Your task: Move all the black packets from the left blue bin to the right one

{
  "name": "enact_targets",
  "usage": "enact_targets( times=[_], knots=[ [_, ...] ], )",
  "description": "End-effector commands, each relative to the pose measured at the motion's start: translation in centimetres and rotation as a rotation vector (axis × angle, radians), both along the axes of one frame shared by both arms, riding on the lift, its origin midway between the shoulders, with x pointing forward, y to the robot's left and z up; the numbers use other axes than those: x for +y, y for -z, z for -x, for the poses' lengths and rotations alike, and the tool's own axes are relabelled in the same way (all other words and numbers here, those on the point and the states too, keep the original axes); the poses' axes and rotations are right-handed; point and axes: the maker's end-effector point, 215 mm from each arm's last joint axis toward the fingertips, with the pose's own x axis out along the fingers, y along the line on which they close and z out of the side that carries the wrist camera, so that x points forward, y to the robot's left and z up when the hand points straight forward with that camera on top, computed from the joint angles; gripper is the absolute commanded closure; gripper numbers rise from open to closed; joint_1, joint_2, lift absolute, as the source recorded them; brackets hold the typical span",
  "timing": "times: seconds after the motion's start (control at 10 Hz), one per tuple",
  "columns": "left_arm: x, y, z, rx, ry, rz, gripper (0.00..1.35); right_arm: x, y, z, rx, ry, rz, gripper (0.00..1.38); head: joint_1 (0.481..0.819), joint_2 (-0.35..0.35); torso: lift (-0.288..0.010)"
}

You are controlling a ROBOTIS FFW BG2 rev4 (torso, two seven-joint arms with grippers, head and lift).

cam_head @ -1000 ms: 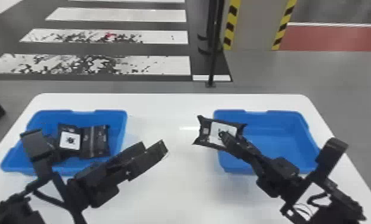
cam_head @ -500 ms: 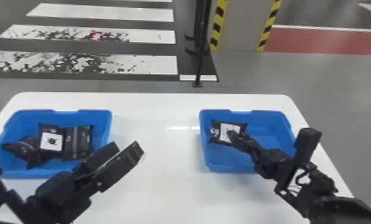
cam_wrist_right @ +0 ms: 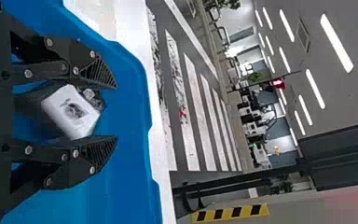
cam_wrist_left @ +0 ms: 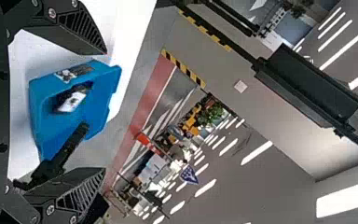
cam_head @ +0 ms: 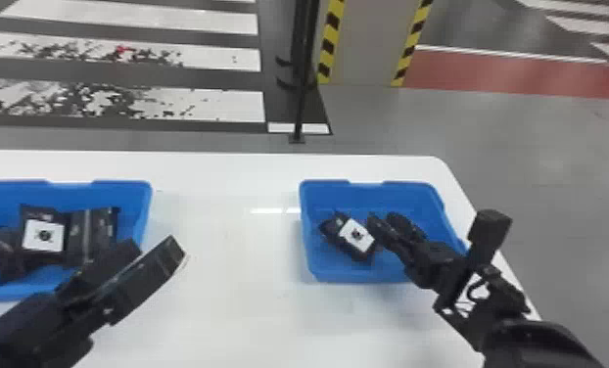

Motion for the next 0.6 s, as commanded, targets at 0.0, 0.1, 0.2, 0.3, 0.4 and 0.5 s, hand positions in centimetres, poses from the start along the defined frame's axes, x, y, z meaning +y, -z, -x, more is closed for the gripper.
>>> enact_targets(
  times=[0.0, 0.1, 0.2, 0.3, 0.4, 0.5],
  knots=[
    [1.7, 0.7, -0.8, 0.002, -0.032, -0.063, 0.15, 0.8, -3.7, 2.8, -0.097, 0.023, 0.016, 0.13, 0.695, -0.151, -0.14],
    [2.7, 0.9, -1.3, -0.003, -0.054, -0.1, 0.15, 1.3, -5.5, 5.1, -0.143, 0.033, 0.03, 0.16, 0.695, -0.136, -0.14],
    [3.8, 1.0, -1.9, -0.009, -0.078, -0.134, 0.15, 1.9, -7.0, 7.3, -0.175, 0.039, 0.042, 0.17, 0.695, -0.116, -0.14],
    [5.1, 1.5, -2.4, -0.003, -0.108, -0.178, 0.16, 2.2, -8.0, 9.1, -0.193, 0.044, 0.062, 0.17, 0.695, -0.105, -0.14],
    [6.0, 2.0, -3.0, 0.002, -0.129, -0.209, 0.16, 2.5, -8.5, 10.7, -0.196, 0.046, 0.06, 0.17, 0.695, -0.081, -0.14],
    [7.3, 2.6, -3.5, 0.014, -0.156, -0.252, 0.16, 2.8, -9.1, 11.9, -0.2, 0.045, 0.064, 0.17, 0.695, -0.058, -0.14]
  ],
)
